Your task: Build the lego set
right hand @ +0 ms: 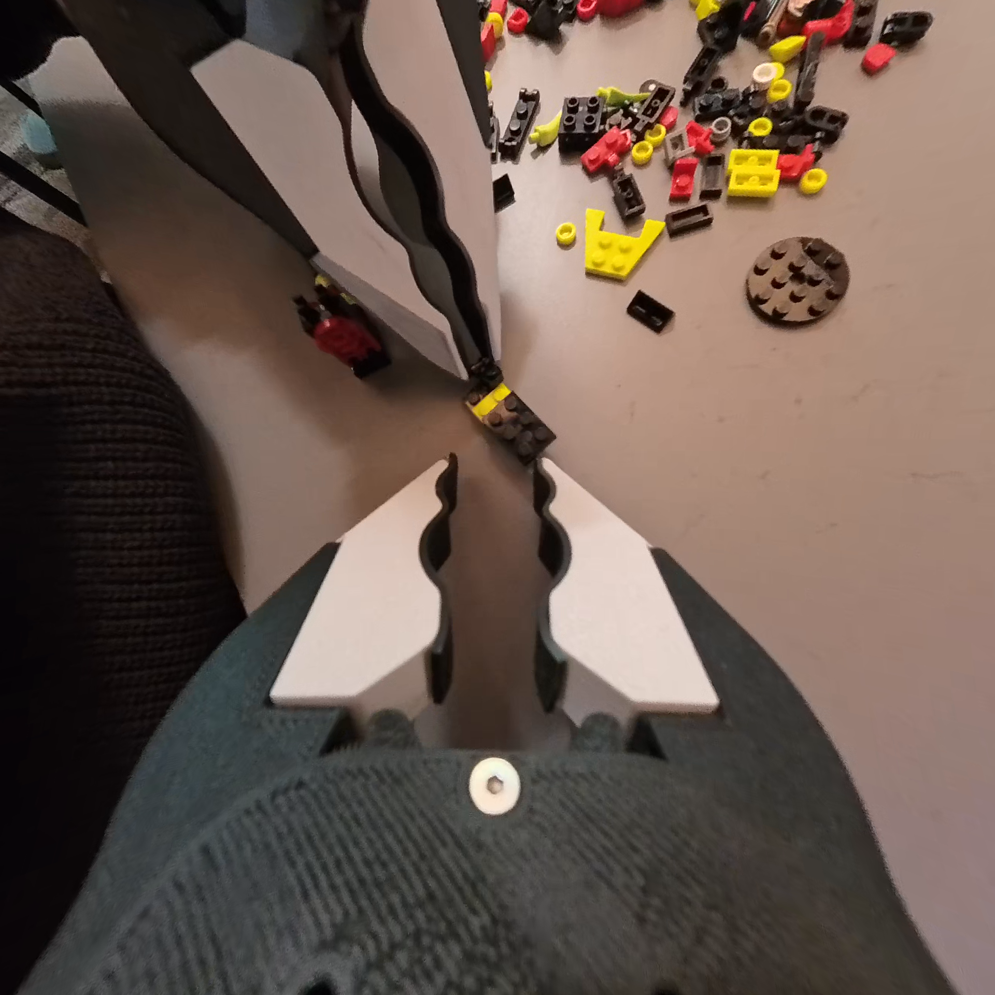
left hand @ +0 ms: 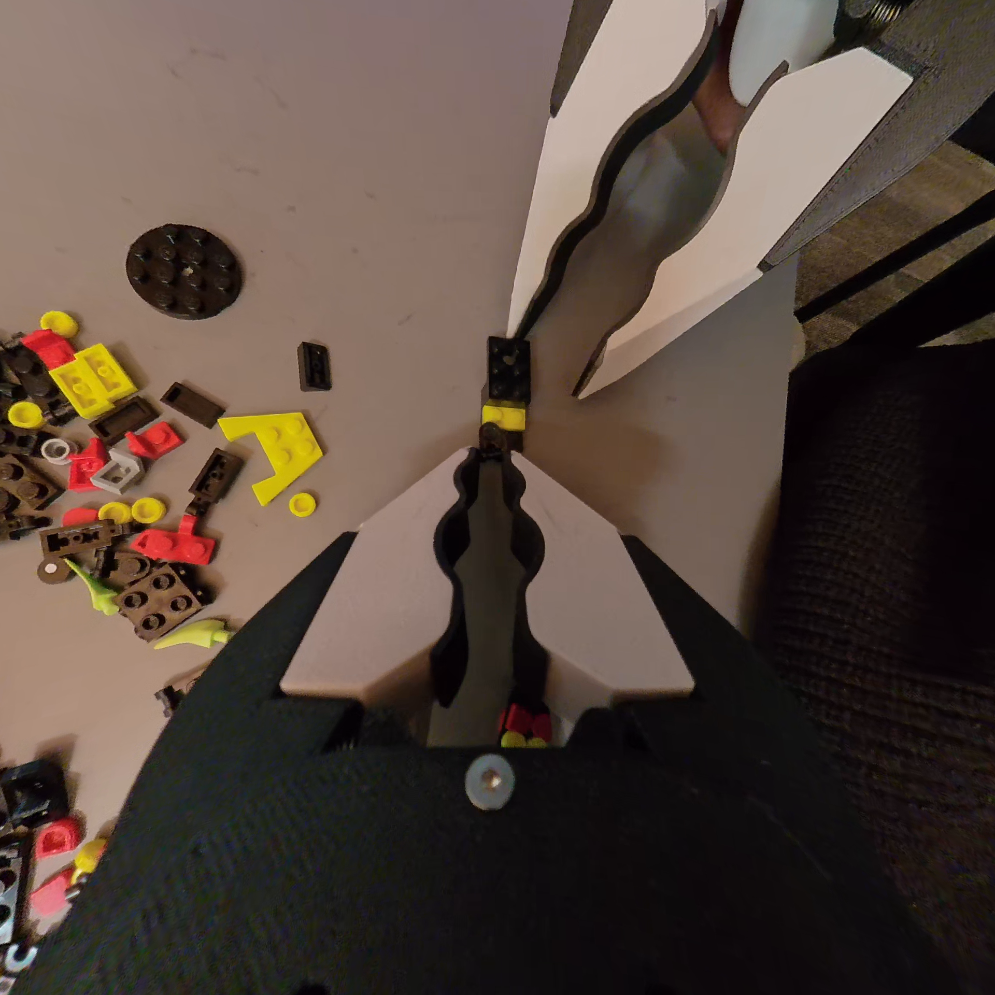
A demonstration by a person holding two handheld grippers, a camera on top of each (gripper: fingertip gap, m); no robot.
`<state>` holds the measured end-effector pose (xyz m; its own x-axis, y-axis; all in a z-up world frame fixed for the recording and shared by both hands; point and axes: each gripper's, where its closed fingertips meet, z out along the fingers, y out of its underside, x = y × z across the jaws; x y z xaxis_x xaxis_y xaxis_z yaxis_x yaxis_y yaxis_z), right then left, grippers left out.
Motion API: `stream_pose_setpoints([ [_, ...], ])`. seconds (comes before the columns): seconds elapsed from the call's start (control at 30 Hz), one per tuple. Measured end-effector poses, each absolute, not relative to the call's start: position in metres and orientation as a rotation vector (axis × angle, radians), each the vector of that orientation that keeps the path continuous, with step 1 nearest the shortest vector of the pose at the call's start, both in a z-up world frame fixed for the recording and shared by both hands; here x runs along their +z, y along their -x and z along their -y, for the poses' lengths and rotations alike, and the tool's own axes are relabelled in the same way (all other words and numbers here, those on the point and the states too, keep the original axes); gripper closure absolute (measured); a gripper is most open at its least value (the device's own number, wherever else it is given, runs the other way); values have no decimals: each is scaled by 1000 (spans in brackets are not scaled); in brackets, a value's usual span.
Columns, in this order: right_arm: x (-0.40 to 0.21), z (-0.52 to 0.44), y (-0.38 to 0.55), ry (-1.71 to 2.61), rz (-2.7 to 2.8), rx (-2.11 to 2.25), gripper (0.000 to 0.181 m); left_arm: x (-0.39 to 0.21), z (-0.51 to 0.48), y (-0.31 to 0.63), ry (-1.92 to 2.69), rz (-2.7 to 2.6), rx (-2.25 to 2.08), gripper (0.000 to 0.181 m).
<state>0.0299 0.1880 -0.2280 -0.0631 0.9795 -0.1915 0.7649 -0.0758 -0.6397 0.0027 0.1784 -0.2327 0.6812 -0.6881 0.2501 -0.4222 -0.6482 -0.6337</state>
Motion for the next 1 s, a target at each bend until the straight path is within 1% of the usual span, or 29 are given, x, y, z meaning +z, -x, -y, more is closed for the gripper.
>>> stream_pose_setpoints([
  [0.2,-228,-196,-31,1866,1854,819,151,-233,-176,-1,2366,-865,-645,175],
  [0.33,-215,-196,-21,1806,1801,854,151,-236,-175,-3,2379,-881,-635,175],
  [0.47,-202,-183,-8,1724,1779,922,162,-236,-175,-5,2380,-878,-641,175],
  [0.53,-203,-179,-3,1695,1792,889,172,-236,-175,-5,2380,-877,-640,175],
  [0.63,-211,-178,0,1667,1839,783,181,-236,-175,-5,2382,-879,-638,175],
  [0.73,-218,-178,2,1651,1870,701,181,-236,-175,-6,2382,-881,-638,175],
  [1.0,-225,-183,1,1679,1873,647,181,-236,-175,-6,2379,-878,-642,175],
])
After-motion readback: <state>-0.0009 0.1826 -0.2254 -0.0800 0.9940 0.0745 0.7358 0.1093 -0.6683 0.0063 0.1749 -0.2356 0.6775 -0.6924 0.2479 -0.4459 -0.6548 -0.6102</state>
